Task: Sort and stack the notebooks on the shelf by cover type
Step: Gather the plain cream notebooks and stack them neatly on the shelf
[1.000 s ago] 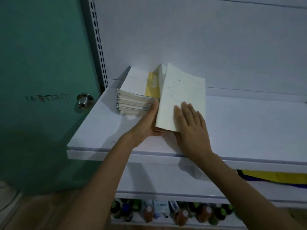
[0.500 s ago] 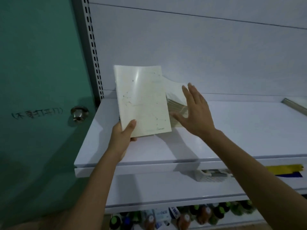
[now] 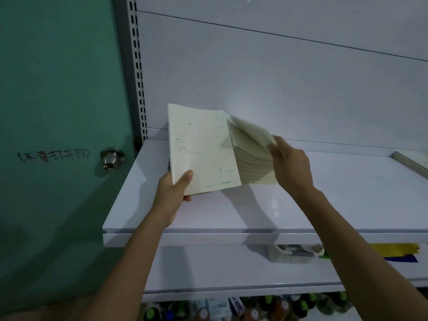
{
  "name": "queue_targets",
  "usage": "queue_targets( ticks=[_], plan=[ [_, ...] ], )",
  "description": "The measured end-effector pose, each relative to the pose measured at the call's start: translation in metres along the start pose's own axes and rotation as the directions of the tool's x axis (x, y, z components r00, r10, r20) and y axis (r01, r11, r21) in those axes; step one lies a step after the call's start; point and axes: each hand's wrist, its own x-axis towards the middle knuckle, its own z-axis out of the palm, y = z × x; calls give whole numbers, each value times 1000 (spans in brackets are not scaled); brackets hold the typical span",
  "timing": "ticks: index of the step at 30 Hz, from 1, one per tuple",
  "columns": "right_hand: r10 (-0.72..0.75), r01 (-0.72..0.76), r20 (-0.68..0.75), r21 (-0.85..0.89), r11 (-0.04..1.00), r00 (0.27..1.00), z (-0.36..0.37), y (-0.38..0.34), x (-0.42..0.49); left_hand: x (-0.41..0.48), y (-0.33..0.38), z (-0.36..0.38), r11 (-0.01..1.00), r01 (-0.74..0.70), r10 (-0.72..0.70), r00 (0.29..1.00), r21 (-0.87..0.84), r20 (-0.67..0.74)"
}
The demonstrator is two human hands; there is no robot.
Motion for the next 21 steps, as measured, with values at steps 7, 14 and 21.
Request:
queue_targets(
  ticks=[7,14,21],
  plan=[
    [-375,357,-135,-142,923,917,8,-75,-26,-1,1,3,1000,-4,5,998,27,-59],
    [-391,393,48,-41,919,919,71,-85,-75,-12,5,3,998,38,-37,999,-41,7],
    [-345,338,55,106,935,937,82,-77,-79,-13,1,4,999,-22,23,999,32,-27]
  ],
)
